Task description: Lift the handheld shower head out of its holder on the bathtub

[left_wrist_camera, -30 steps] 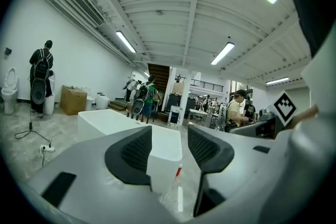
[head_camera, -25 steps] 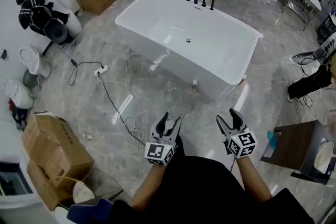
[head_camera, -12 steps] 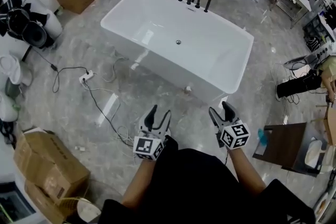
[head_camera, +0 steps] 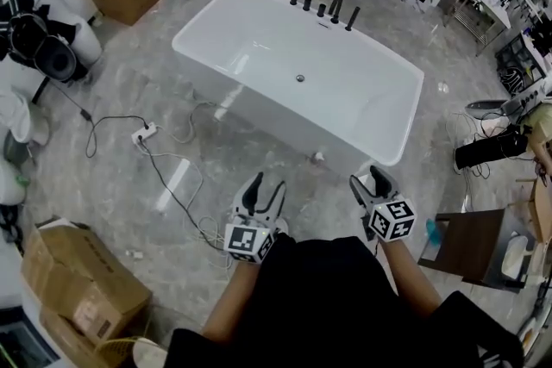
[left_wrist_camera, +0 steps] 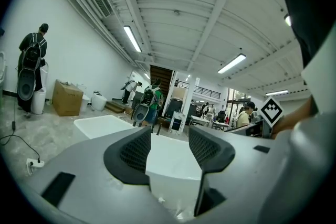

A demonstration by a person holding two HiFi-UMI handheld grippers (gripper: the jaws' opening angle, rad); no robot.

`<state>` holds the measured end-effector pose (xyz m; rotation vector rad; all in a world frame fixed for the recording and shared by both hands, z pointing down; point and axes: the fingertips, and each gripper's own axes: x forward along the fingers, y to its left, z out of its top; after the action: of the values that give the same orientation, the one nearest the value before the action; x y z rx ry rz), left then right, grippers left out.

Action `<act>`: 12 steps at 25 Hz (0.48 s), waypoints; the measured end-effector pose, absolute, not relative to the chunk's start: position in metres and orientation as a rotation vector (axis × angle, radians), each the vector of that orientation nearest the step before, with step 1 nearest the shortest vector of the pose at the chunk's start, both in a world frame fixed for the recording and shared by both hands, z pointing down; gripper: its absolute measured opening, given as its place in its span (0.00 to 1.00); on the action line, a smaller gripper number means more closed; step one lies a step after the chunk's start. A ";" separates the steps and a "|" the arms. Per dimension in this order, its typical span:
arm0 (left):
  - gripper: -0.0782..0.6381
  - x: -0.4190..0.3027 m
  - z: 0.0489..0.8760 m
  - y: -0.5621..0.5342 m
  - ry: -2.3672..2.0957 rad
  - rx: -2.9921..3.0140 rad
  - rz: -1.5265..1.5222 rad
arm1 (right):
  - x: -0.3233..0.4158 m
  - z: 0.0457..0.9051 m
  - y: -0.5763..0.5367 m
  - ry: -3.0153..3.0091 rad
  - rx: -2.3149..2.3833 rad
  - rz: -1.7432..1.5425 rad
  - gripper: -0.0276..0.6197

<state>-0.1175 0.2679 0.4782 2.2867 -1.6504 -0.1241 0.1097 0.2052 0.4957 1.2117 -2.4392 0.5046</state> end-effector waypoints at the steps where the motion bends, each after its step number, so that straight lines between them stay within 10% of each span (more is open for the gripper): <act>1: 0.40 -0.122 0.479 0.266 -1.652 2.287 -0.127 | 0.105 0.496 0.203 -2.437 1.204 0.507 0.41; 12: 0.40 -0.152 0.474 0.247 -1.715 2.245 -0.226 | 0.077 0.491 0.174 -2.412 1.166 0.467 0.41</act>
<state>-0.1525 0.2467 0.4742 2.2452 -1.7150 -0.2258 0.0771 0.1736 0.4906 1.1657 -2.4124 0.4670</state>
